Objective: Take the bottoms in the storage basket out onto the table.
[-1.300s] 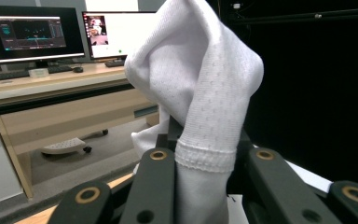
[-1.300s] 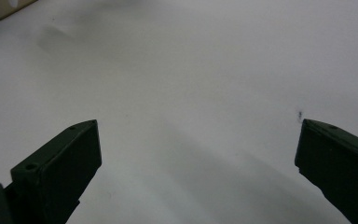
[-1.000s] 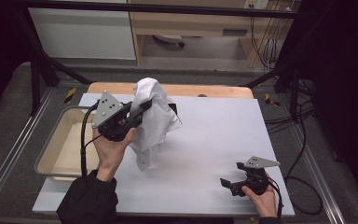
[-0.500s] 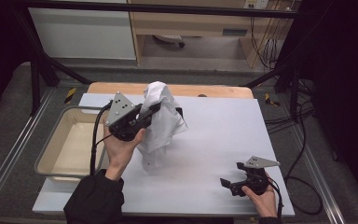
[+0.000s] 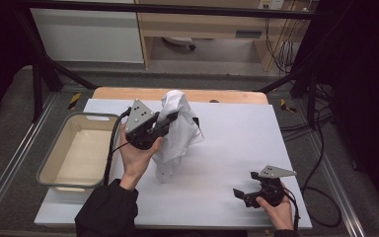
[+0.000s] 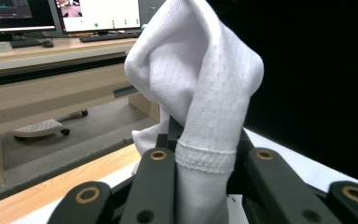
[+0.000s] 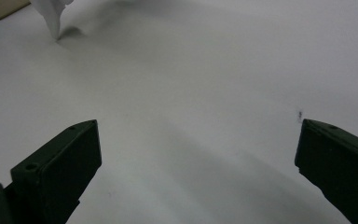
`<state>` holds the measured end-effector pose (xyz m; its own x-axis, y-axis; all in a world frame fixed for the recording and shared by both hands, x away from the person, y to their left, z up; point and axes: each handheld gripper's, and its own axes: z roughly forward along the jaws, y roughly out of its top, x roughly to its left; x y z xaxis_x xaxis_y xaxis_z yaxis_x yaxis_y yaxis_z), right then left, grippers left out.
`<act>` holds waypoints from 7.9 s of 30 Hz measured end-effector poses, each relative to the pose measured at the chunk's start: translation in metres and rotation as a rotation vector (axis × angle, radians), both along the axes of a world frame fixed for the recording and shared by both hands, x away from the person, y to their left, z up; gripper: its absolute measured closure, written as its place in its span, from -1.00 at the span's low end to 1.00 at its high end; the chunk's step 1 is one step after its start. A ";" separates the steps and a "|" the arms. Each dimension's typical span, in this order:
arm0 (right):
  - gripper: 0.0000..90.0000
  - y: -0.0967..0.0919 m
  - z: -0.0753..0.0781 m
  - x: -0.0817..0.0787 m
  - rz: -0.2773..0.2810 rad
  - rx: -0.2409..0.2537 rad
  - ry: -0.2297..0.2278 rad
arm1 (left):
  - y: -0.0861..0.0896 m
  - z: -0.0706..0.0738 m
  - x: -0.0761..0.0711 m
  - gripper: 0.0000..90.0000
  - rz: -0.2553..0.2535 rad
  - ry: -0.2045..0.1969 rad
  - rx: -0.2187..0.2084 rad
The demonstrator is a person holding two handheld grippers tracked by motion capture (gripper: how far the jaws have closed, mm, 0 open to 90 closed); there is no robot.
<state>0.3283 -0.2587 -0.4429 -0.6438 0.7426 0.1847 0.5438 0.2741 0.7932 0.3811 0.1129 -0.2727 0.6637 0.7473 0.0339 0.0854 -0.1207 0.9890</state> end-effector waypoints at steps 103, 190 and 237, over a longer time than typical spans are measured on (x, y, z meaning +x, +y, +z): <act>-0.98 0.000 0.000 0.000 0.000 -0.008 0.001 | -0.042 -0.101 0.025 0.72 -0.027 0.150 0.104; -0.98 0.000 0.000 0.000 -0.001 -0.005 -0.003 | 0.003 -0.098 0.001 -0.88 -0.020 0.282 0.210; -0.98 0.000 0.000 0.001 -0.005 -0.010 -0.004 | 0.083 -0.131 -0.031 -0.88 0.037 0.335 0.240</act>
